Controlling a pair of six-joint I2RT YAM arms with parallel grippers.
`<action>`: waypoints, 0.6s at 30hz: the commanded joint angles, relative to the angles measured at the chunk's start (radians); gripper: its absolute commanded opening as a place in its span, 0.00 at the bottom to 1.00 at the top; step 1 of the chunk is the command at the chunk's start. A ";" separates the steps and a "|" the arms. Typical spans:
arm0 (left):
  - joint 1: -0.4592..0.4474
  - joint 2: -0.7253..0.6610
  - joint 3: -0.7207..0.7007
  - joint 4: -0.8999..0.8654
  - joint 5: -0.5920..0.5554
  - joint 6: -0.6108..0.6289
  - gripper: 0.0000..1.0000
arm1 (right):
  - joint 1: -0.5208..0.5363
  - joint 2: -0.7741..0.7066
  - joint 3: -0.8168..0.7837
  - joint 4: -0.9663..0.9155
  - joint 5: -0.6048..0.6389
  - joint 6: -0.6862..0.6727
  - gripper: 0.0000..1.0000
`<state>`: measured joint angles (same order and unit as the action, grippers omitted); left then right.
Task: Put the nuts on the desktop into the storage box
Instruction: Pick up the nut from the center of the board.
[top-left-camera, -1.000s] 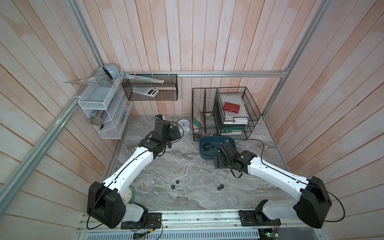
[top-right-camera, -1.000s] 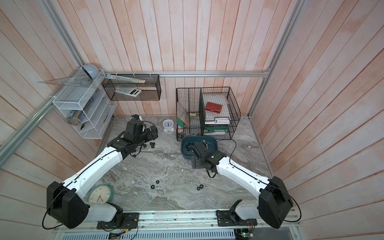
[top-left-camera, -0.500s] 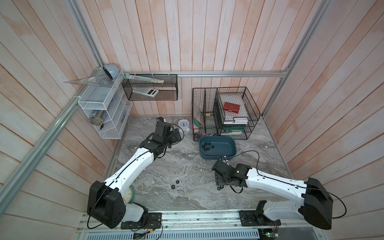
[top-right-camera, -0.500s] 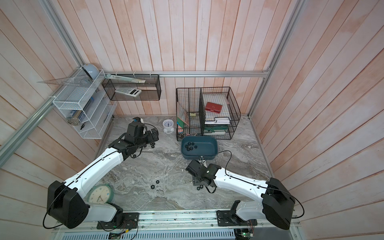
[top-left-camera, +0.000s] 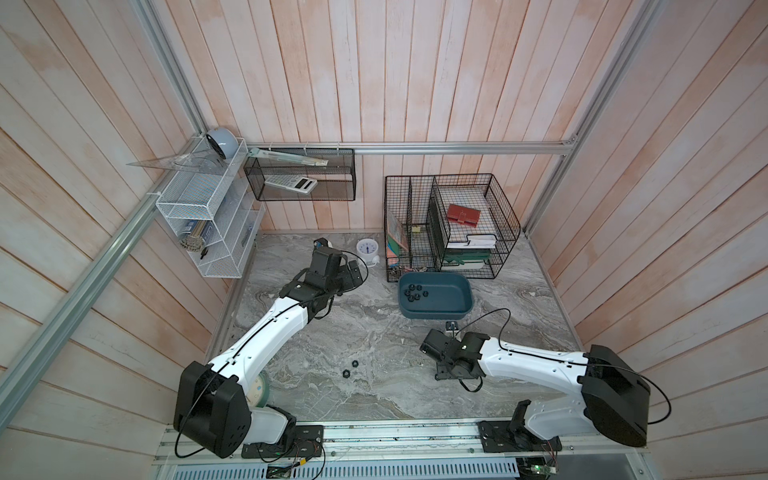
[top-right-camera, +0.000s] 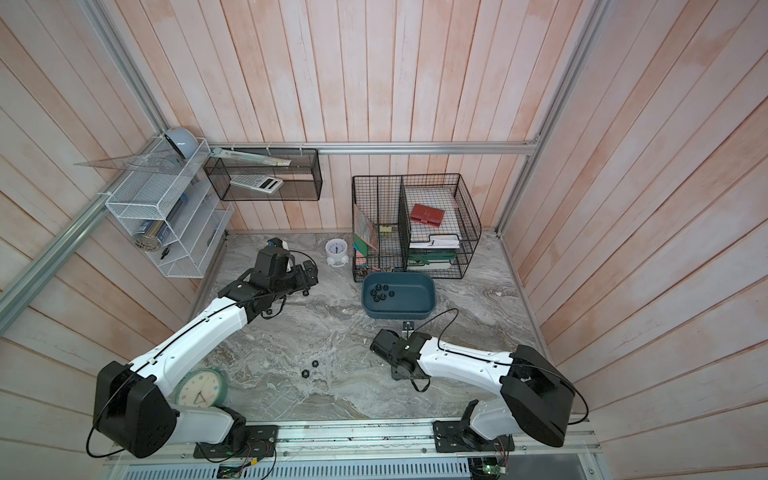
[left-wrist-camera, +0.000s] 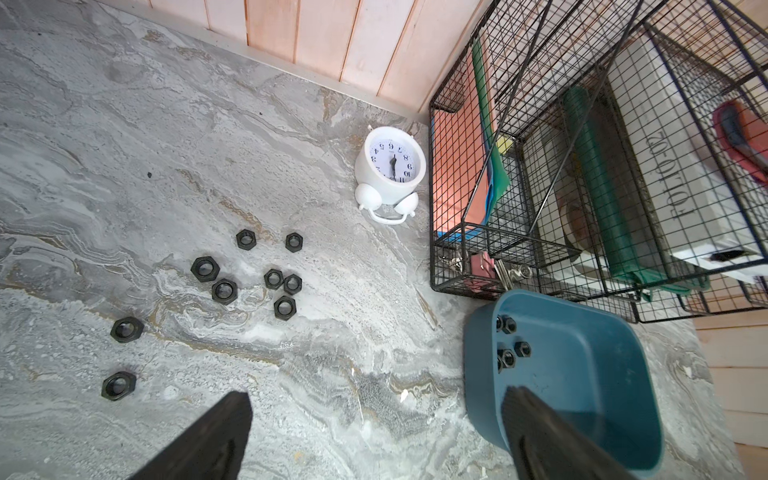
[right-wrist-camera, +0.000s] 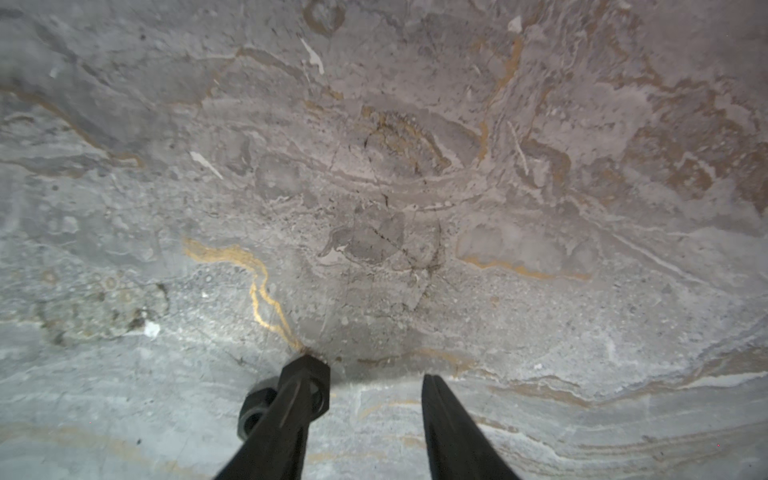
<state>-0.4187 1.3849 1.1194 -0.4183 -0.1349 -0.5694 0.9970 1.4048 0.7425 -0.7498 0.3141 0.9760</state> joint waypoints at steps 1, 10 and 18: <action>0.004 -0.023 -0.008 0.009 0.009 -0.003 1.00 | 0.005 0.036 0.038 0.015 0.012 0.005 0.50; 0.004 -0.023 0.004 -0.006 0.009 -0.004 1.00 | 0.002 0.064 0.068 0.042 0.008 -0.024 0.50; 0.005 -0.020 0.003 -0.005 0.009 -0.008 1.00 | 0.002 0.077 0.032 0.063 -0.037 -0.010 0.46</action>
<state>-0.4187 1.3838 1.1194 -0.4198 -0.1341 -0.5701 0.9970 1.4811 0.7948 -0.6926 0.2970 0.9573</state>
